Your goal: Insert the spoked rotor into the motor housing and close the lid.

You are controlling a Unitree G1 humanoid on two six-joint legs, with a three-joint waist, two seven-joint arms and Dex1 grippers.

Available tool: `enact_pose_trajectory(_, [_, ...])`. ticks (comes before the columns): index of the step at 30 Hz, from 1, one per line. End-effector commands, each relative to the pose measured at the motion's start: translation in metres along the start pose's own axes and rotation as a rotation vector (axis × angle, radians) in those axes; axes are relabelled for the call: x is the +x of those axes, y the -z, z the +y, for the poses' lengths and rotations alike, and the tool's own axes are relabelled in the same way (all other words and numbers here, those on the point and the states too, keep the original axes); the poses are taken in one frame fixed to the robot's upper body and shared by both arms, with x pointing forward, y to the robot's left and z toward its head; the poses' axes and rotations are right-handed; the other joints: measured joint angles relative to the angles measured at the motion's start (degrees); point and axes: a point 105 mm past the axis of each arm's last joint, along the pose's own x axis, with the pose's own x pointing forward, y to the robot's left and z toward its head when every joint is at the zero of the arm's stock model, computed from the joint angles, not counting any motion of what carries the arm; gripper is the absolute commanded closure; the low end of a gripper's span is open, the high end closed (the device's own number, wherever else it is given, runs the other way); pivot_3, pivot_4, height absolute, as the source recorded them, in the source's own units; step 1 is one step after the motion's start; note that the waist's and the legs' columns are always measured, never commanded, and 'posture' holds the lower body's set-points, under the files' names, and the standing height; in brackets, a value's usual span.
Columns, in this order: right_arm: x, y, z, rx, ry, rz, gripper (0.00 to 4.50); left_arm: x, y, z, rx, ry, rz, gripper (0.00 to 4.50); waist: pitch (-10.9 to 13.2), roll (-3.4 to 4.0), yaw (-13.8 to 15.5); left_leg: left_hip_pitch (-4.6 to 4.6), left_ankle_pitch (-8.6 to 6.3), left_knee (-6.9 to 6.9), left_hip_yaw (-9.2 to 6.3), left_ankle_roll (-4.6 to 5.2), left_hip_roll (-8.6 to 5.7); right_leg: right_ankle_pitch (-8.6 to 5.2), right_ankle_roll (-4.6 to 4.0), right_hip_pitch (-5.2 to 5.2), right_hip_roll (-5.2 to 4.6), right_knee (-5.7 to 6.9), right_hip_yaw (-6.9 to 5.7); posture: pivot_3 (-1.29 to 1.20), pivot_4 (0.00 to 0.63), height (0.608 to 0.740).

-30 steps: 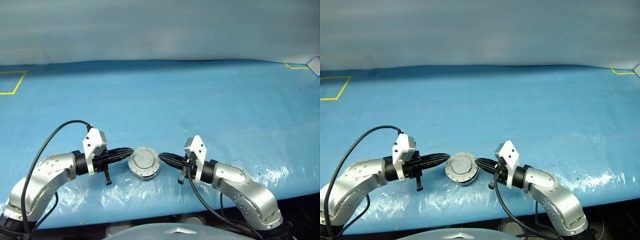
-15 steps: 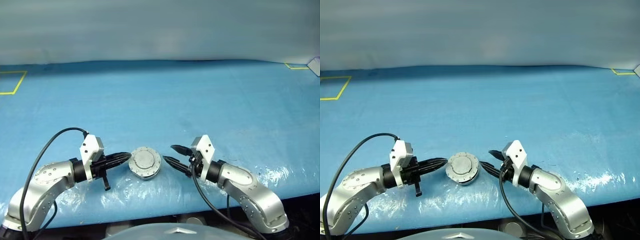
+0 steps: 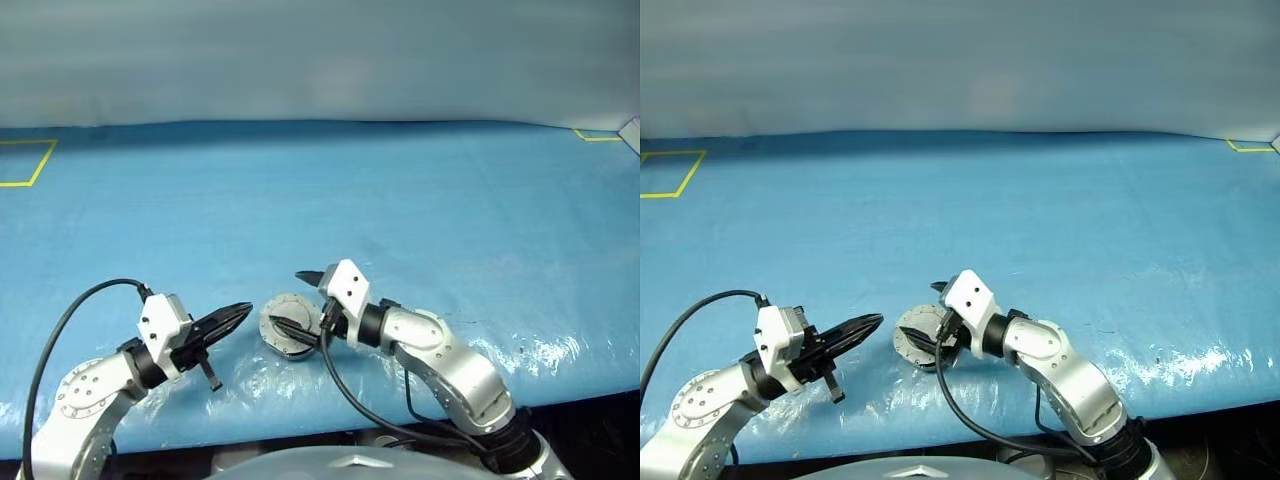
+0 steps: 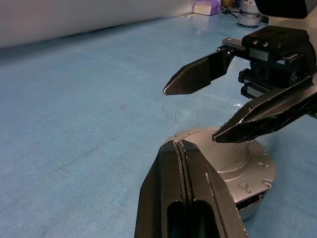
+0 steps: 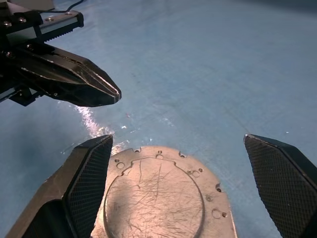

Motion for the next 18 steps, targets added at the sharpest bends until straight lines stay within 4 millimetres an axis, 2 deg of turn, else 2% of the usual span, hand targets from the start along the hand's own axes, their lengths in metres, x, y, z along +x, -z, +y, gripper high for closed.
enact_pose_trajectory(1, [0.003,-0.001,0.011,0.007,-0.078,0.009,0.03,-0.003,-0.008,-0.002,0.038,-0.013,-0.032,4.50,0.00,0.00,-0.07,0.01,0.00,0.00,0.01,0.00,0.00,0.00,0.00,0.00,0.00,0.00,0.00,0.00,0.150,0.740])
enact_pose_trajectory(10, [0.004,0.020,0.010,0.059,-0.077,0.073,0.03,-0.005,-0.002,-0.006,0.042,-0.021,-0.016,4.50,0.00,0.00,-0.19,0.01,0.00,0.00,0.00,0.00,0.01,0.00,0.00,0.00,0.02,0.01,-0.01,0.00,0.150,0.740])
enact_pose_trajectory(15, [0.005,0.024,0.007,0.065,-0.056,0.078,0.03,-0.004,-0.002,-0.005,0.043,-0.017,-0.015,4.50,-0.01,-0.01,-0.22,0.03,0.00,0.00,0.01,0.00,0.02,0.00,0.01,0.02,0.02,0.01,-0.01,0.00,0.150,0.740])
enact_pose_trajectory(18, [0.004,0.023,0.006,0.062,-0.048,0.071,0.66,-0.004,-0.002,-0.004,0.043,-0.013,-0.015,4.50,-0.02,-0.01,-0.22,0.04,0.00,0.00,0.01,0.00,0.02,0.00,0.01,0.02,0.02,0.01,-0.01,0.00,0.150,0.740])
